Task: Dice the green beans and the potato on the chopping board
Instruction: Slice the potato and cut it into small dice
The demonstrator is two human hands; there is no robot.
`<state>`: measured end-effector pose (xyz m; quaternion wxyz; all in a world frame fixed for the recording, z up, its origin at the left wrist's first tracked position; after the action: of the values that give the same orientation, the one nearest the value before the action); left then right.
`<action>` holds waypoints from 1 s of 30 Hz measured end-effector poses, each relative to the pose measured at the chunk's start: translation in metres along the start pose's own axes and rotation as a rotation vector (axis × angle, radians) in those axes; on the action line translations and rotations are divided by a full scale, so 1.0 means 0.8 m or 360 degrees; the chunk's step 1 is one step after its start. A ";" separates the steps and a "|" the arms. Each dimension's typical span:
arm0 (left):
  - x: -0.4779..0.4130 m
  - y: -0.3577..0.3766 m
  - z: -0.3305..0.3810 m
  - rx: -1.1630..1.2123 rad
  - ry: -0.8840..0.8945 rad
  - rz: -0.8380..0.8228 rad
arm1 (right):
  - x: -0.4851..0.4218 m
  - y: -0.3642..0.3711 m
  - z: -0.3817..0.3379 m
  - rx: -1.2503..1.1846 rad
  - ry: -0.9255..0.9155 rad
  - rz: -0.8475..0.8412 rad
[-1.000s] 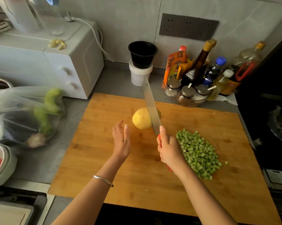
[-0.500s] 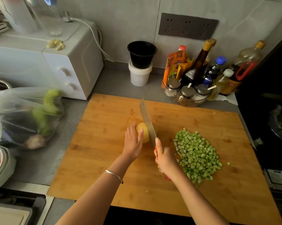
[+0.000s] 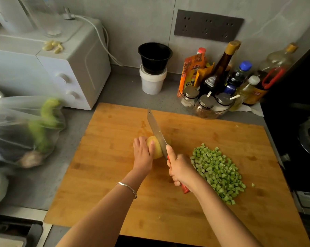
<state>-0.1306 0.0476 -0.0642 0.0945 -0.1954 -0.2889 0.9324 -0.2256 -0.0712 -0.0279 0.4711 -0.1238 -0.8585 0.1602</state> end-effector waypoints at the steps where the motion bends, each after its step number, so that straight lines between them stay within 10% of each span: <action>1: 0.000 -0.001 0.000 -0.0005 0.0011 -0.0013 | 0.001 0.002 0.003 -0.0010 -0.0005 0.0005; 17: -0.003 -0.070 0.001 0.0284 -0.0164 0.0458 | 0.051 -0.032 -0.020 -0.0293 -0.0605 0.0170; 30: 0.014 0.009 0.017 0.0064 0.0019 -0.0007 | 0.000 0.000 0.034 -0.0044 -0.0220 0.0123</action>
<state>-0.1472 0.0382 -0.0616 0.1022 -0.1985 -0.2699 0.9366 -0.2490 -0.0755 -0.0417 0.4025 -0.1522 -0.8857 0.1745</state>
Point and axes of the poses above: each hand's wrist, its own x-axis away from the middle knuckle, its own y-axis out of the palm, z = x × y, the point moved 8 cm from there along -x, towards the middle knuckle, and after that the axes turned 15 degrees about y, right-handed, at the moved point
